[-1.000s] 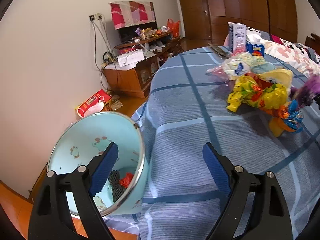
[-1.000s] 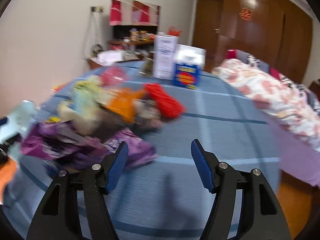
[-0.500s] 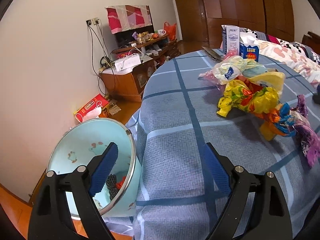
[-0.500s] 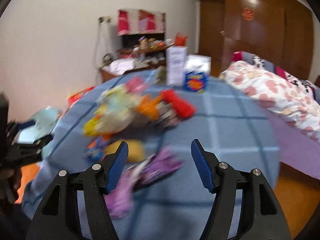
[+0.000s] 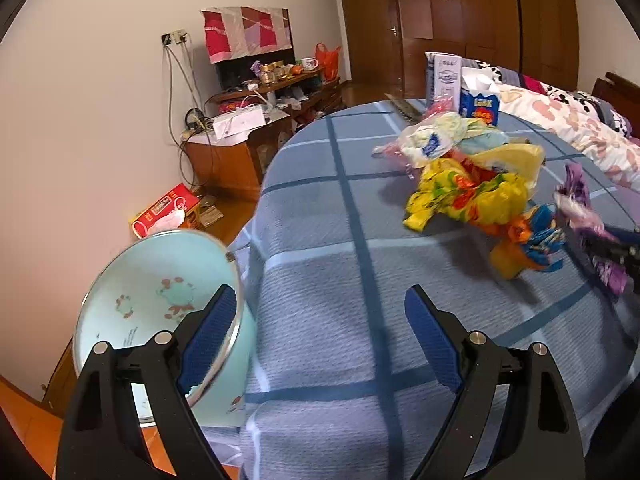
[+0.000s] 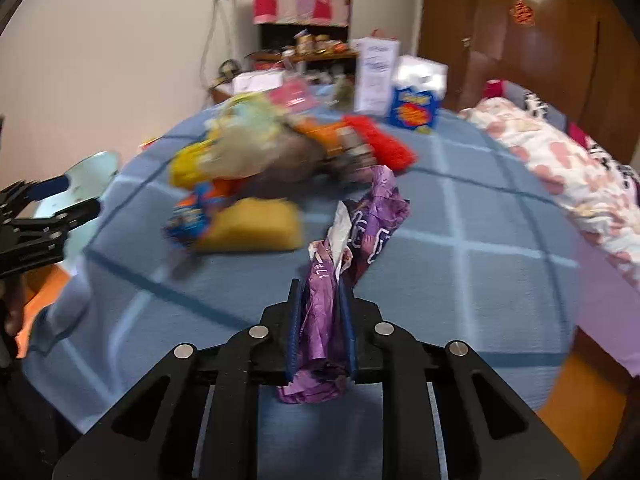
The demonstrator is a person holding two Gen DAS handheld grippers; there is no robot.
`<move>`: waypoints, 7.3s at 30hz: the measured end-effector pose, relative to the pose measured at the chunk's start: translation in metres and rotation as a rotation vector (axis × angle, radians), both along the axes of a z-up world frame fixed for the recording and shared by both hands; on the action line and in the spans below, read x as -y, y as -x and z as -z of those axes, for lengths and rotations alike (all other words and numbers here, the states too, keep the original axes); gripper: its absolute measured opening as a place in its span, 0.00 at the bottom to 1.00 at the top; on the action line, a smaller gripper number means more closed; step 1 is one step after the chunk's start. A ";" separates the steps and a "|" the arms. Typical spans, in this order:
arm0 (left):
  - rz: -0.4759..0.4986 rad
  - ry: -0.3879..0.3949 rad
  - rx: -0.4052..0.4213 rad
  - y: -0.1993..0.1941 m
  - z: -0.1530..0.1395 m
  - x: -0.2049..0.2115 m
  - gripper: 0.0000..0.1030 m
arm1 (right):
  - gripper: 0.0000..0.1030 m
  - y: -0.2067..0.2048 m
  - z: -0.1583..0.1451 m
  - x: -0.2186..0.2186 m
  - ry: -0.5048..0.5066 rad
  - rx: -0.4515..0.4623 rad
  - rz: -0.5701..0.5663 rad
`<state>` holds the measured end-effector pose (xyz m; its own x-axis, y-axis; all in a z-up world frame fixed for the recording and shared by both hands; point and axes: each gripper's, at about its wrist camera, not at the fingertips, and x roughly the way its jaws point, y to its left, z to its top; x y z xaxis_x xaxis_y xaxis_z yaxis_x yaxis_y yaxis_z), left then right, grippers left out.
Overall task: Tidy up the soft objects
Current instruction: 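Grasp the purple wrapper with the right gripper while the left gripper grasps the yellow wrapper, then carry the purple and yellow wrappers with both grippers over the teal bucket, then open both grippers to drop the wrappers into the bucket, then grasp the clear-yellow plastic bag with the left gripper while the right gripper reaches toward the orange wrapper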
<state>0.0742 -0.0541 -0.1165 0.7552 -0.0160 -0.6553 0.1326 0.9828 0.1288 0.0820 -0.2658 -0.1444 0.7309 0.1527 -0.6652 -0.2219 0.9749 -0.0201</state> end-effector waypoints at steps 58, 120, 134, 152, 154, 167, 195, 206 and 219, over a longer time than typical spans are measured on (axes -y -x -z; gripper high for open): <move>-0.037 0.021 0.120 0.010 -0.053 -0.059 0.28 | 0.18 -0.036 -0.067 -0.099 -0.079 0.279 -0.254; -0.346 0.017 0.120 0.020 -0.045 -0.175 0.28 | 0.18 -0.060 -0.054 -0.259 -0.036 0.242 -0.594; -0.351 0.025 0.121 0.021 -0.047 -0.173 0.28 | 0.18 -0.058 -0.052 -0.268 -0.032 0.238 -0.623; -0.305 0.037 0.113 0.023 -0.043 -0.167 0.58 | 0.47 -0.057 -0.046 -0.275 -0.045 0.210 -0.657; -0.307 0.038 0.109 0.022 -0.042 -0.168 0.58 | 0.47 -0.058 -0.047 -0.273 -0.046 0.209 -0.649; -0.278 0.035 0.058 0.015 -0.025 -0.149 0.72 | 0.52 -0.042 -0.055 -0.228 -0.032 0.237 -0.551; 0.080 0.040 0.068 -0.035 -0.038 0.061 0.79 | 0.55 -0.030 -0.023 0.043 -0.014 0.204 0.063; 0.172 0.063 -0.045 -0.060 -0.013 0.109 0.57 | 0.57 -0.026 -0.016 0.082 -0.072 0.204 0.130; 0.217 0.047 0.056 -0.029 -0.053 0.066 0.20 | 0.58 -0.038 -0.043 0.045 -0.141 0.227 0.058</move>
